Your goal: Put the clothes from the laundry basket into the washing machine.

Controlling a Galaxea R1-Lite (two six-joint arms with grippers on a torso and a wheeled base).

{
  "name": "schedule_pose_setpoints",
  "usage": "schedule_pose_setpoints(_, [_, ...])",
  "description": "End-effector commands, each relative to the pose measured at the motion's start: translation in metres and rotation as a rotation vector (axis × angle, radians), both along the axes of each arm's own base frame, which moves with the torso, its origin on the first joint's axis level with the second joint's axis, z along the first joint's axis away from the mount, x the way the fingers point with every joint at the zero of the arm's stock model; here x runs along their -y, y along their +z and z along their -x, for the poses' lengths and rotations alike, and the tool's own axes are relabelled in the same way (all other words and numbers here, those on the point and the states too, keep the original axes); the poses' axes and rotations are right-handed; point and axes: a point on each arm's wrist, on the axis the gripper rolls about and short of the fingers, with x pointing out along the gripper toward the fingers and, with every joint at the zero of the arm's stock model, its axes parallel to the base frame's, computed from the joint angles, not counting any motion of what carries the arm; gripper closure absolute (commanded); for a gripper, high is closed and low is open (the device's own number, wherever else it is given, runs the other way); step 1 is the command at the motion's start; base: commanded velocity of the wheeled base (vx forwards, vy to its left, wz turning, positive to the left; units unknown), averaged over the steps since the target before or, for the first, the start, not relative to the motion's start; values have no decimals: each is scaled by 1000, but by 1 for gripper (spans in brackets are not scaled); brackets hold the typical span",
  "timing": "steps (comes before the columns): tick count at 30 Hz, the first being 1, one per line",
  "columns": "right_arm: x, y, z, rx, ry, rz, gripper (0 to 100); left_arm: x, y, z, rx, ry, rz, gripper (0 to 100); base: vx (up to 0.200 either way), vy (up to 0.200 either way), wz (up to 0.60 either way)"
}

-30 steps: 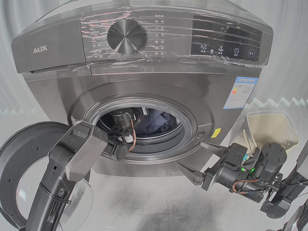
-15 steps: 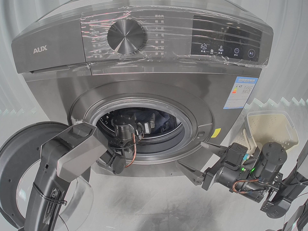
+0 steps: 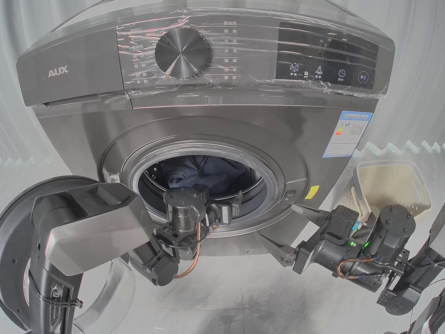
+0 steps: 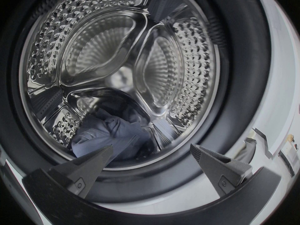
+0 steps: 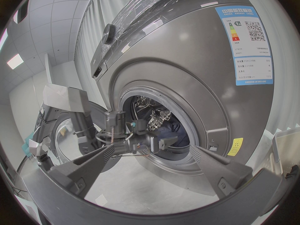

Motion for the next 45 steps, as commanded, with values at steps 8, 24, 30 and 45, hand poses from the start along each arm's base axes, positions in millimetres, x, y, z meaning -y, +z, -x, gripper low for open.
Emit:
schedule_pose_setpoints(8, [2, -2, 2, -8, 2, 7, 0, 1, 13, 99, -54, -154, -43, 0, 0, 0, 0])
schedule_pose_setpoints(24, [24, 9, 15, 7, -35, -8, 0, -60, 83, 174, 47, -133, 79, 0, 0, 0, 0])
schedule_pose_setpoints(30, [49, 18, 23, 27, -102, -21, 0, -83, 85, 193, 40, -128, 88, 0, 0, 0, 0])
schedule_pose_setpoints(45, [99, 8, 31, -19, -337, 22, 0, -106, 91, 225, 69, -94, 97, 0, -67, 0, 0])
